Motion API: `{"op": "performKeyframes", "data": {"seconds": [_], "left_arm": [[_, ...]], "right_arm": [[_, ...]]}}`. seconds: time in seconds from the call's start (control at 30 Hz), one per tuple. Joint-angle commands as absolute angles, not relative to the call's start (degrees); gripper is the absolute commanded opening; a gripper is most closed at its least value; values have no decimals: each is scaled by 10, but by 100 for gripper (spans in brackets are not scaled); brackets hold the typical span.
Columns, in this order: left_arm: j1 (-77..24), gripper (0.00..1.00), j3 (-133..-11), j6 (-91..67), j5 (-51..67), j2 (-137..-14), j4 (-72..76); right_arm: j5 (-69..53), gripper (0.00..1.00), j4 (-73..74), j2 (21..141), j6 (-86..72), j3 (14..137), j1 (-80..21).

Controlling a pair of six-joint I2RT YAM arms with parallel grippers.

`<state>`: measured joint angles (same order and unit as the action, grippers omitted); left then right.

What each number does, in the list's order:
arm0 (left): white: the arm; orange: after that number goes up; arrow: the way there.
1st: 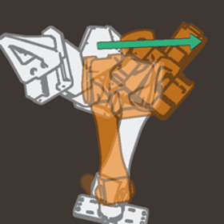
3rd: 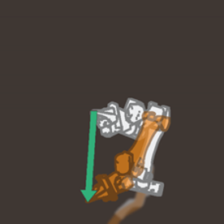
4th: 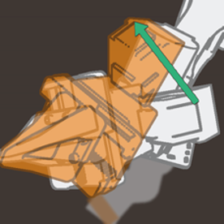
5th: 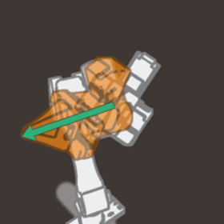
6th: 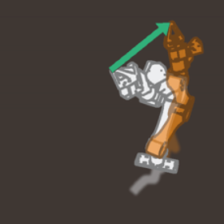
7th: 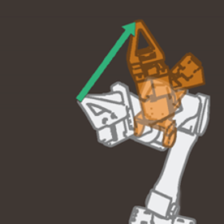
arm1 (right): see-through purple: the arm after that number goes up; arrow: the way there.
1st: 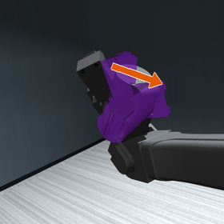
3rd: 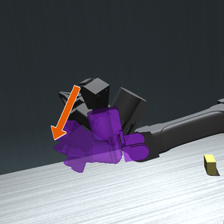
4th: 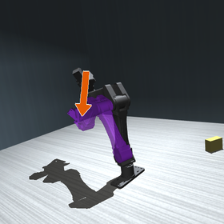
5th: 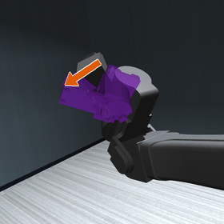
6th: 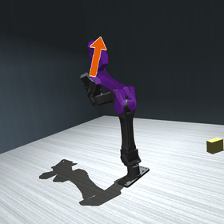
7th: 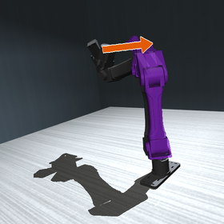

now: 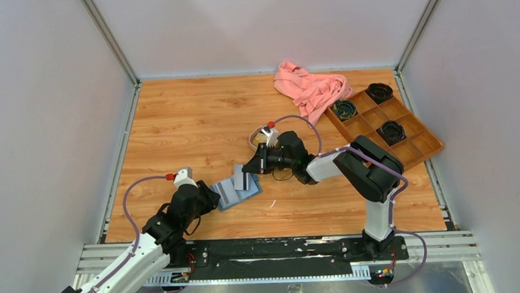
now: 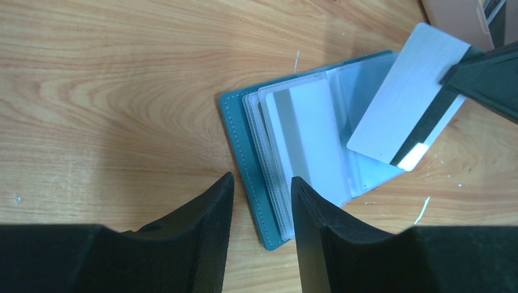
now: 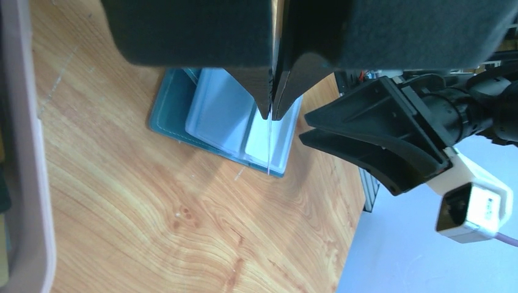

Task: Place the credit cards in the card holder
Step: Insert the credit card into the card holder.

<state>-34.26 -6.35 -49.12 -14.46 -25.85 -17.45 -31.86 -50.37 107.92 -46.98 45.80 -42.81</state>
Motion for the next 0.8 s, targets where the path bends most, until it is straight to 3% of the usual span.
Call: {"op": "performKeyframes", "data": {"seconds": [0.0, 0.3, 0.77], "left_arm": [[-340, 45, -73, -495, -159, -249, -182], [-339, 47, -61, -499, -143, -311, -139], [-340, 38, -60, -500, -152, -346, -143]], "right_arm": [[-306, 0, -466, 1082, -450, 468, -423], [-324, 0, -464, 1105, -461, 479, -434], [-346, 0, -508, 1095, -490, 471, -424]]}}
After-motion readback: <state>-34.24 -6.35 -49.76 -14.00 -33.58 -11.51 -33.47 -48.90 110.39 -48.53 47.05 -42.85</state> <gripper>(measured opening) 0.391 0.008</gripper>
